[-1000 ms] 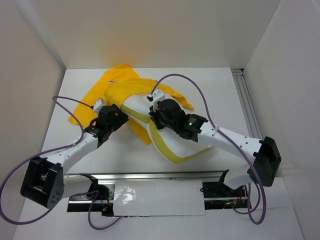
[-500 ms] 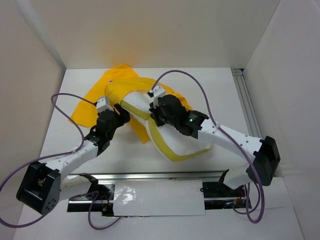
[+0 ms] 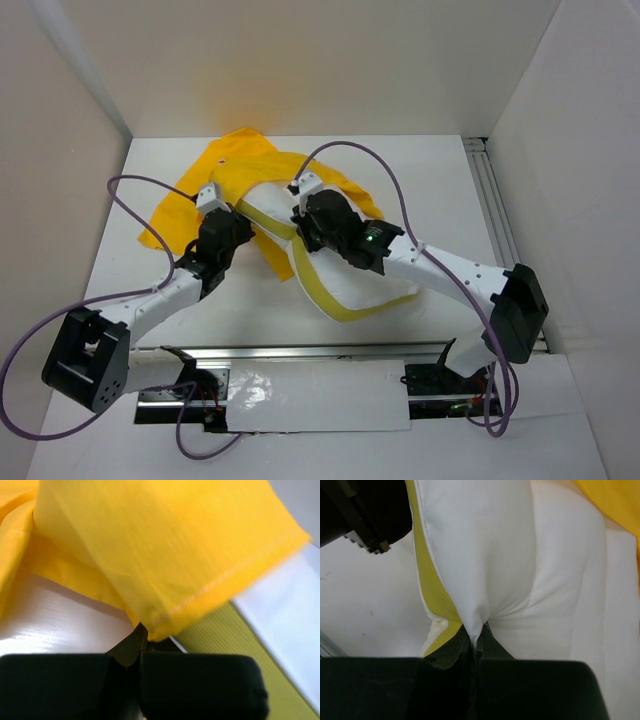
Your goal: Put the pillow into the pillowcase
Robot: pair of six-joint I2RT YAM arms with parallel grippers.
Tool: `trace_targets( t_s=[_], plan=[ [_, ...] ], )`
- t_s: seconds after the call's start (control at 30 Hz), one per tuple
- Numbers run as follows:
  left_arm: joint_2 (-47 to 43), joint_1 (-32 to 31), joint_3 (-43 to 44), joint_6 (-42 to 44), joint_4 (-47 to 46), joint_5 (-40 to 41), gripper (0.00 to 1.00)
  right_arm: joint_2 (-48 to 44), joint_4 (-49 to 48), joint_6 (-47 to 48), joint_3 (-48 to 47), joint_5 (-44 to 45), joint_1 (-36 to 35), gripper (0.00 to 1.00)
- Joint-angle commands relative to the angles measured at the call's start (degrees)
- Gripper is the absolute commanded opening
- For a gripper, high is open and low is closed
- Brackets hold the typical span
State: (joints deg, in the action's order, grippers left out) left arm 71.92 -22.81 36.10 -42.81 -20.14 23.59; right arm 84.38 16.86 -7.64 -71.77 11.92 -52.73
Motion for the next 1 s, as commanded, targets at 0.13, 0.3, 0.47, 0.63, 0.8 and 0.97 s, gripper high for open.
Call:
trace_targets(
  t_s=[0.13, 0.3, 0.47, 0.63, 0.8, 0.97],
  plan=[
    [-11.35, -7.75, -2.61, 2.99, 3.25, -4.33, 0.00, 5.25, -14.81, 0.95, -3.38, 10.65, 0.08, 0.00],
    [-18.11, -15.94, -1.56, 2.99, 12.39, -6.54, 0.00, 12.38, -20.46, 3.85, -8.29, 16.02, -0.44, 0.00],
    [-19.45, -22.01, 0.37, 4.22, 18.11, -17.49, 0.00, 16.08, -26.26, 3.87, -9.00, 15.85, -1.58, 0.00],
    [-17.16, -26.49, 3.10, 4.05, 19.26, -22.45, 0.00, 19.77, -27.67, 0.97, -4.80, 15.06, -4.13, 0.00],
    [-17.16, -27.73, 4.15, 2.55, 22.24, -23.59, 0.00, 21.00, -24.78, -3.69, 1.27, 13.39, -4.14, 0.00],
    [-15.06, -28.26, 5.21, 0.18, 28.66, -22.10, 0.00, 19.34, -18.45, -5.02, 8.03, 8.31, -4.14, 0.23]
  ],
)
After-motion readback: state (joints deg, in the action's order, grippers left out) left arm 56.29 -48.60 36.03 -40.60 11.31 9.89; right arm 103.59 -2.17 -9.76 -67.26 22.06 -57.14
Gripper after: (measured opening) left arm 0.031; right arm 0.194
